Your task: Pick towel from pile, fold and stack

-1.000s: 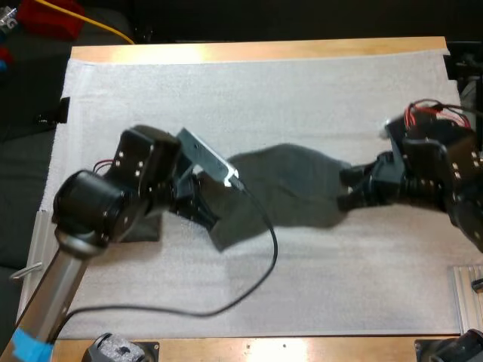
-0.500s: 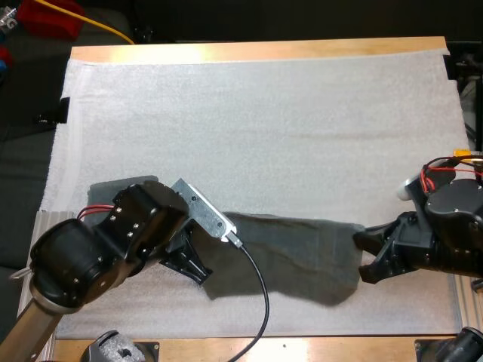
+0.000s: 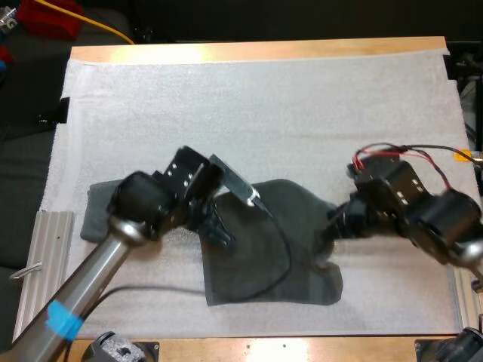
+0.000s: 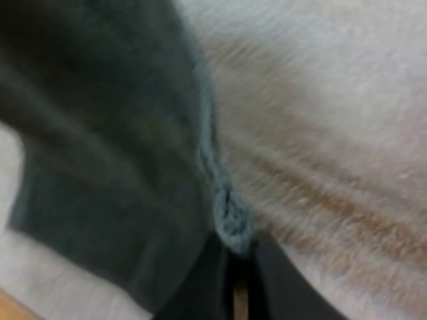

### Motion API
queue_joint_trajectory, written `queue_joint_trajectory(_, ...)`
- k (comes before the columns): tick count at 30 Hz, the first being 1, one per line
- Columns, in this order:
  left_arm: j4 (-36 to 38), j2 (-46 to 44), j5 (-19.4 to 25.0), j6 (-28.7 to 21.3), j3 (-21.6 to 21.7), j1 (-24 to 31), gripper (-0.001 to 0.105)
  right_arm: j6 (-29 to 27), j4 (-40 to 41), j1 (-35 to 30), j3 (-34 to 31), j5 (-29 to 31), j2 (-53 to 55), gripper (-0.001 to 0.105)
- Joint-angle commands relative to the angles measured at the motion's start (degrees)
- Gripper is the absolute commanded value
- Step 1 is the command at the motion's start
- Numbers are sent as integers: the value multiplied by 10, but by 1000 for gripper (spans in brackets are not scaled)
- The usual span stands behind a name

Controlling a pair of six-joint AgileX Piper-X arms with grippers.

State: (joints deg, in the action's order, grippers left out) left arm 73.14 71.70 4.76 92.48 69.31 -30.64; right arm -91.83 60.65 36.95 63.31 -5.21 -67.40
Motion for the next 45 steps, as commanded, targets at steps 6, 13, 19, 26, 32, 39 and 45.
queue_joint_trajectory(6,-106,65,-86,-43,2,78,0,-10,-69,-65,2,-25,-90,0)
queue_joint_trajectory(13,-182,147,-85,-56,2,126,0,3,-137,-109,2,-27,-169,0)
queue_joint_trajectory(19,-243,190,-97,-58,3,140,0,39,-199,-142,2,-27,-209,0)
queue_joint_trajectory(26,-290,219,-89,-45,3,140,0,78,-264,-162,3,-34,-225,0)
queue_joint_trajectory(32,-311,221,-75,-44,3,140,0,98,-298,-167,3,-40,-225,0)
queue_joint_trajectory(39,-314,221,-75,-44,3,140,16,98,-306,-167,3,-36,-225,0)
queue_joint_trajectory(45,-302,219,-45,-44,23,140,75,98,-337,-167,8,-33,-225,46)
